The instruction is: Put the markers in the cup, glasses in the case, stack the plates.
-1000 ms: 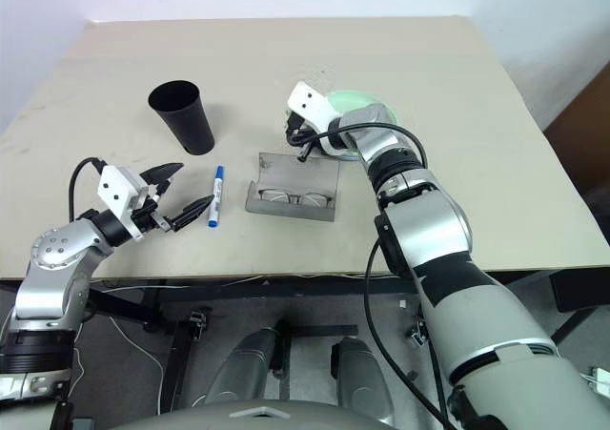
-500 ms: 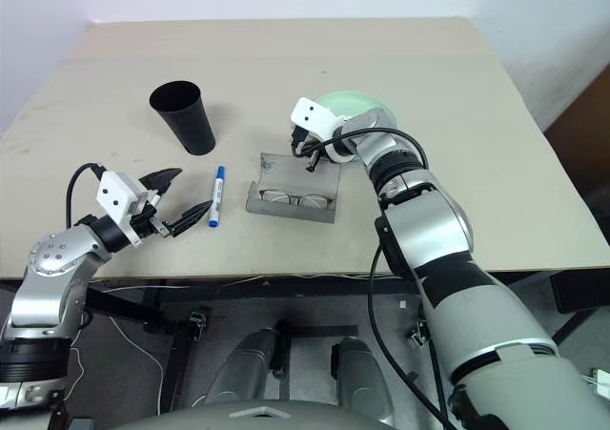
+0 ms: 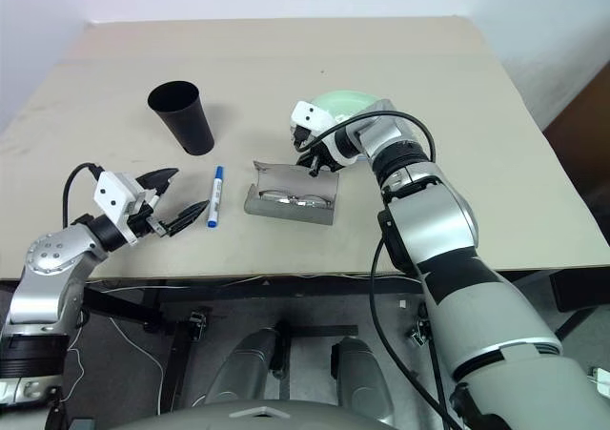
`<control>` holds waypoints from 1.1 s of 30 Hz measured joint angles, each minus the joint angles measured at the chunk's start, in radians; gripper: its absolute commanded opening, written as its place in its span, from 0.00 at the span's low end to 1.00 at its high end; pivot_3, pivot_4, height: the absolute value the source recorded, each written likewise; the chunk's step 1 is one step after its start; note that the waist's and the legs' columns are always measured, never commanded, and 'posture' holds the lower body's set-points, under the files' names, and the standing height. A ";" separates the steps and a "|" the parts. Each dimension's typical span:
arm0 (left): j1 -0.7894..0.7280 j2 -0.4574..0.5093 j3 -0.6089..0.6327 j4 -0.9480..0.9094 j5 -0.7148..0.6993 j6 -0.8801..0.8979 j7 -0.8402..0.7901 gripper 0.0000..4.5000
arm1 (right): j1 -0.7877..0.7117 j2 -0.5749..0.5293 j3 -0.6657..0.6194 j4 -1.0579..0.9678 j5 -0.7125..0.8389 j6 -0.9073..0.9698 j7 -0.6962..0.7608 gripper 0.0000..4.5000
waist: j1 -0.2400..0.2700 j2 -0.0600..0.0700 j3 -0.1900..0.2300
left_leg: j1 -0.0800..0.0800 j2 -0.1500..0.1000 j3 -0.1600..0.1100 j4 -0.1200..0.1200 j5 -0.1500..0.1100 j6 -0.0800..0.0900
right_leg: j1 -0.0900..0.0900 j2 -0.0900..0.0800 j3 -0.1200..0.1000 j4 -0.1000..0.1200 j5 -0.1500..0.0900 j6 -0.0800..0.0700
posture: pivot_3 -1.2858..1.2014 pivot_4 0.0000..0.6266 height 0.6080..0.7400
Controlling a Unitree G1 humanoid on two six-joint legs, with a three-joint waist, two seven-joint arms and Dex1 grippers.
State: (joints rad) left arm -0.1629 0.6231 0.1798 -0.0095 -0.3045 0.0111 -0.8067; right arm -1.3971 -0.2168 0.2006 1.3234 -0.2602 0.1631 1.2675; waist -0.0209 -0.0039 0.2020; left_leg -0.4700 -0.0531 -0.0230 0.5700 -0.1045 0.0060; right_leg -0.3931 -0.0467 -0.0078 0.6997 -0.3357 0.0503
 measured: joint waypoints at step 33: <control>0.034 -0.002 0.049 -0.058 -0.047 0.080 0.036 1.00 | 0.467 -0.033 0.066 -0.740 0.208 0.146 0.052 0.01 | -0.001 -0.006 -0.006 | 0.009 0.000 0.000 -0.004 0.000 0.000 | 0.007 -0.002 0.001 -0.001 -0.002 -0.004 | 0.52 0.24 0.90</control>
State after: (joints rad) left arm -0.1287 0.6207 0.2289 -0.0680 -0.3515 0.0907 -0.7704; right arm -0.9300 -0.2502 0.2662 0.5831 -0.0522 0.3090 1.3196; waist -0.0222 -0.0100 0.1963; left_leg -0.4611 -0.0528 -0.0230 0.5656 -0.1048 0.0062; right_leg -0.3856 -0.0483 -0.0065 0.6988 -0.3378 0.0459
